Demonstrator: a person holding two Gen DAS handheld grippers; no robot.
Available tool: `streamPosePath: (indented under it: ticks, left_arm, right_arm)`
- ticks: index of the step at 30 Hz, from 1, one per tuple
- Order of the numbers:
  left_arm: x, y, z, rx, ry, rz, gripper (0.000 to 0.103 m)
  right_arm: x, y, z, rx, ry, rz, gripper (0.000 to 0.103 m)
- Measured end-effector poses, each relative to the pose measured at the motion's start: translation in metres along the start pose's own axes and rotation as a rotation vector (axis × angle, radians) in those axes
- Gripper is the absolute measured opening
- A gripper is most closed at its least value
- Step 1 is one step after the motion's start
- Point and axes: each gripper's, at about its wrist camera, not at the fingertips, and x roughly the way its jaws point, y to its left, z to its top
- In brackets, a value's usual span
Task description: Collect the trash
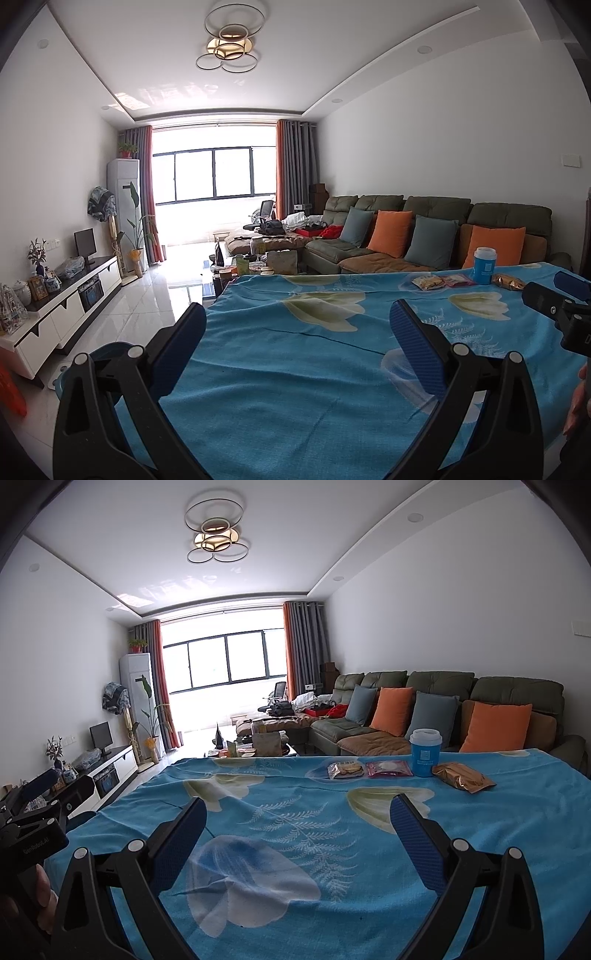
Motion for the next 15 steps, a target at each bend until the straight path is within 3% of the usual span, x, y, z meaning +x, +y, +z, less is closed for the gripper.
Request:
streamPosePath:
  ticks: [15]
  left_arm:
    - [0.0004,0.001,0.0004,-0.003,0.005,-0.002,0.098]
  right_arm:
    - [0.0002,-0.0014,0.0012,0.001,-0.001,-0.002,0.096]
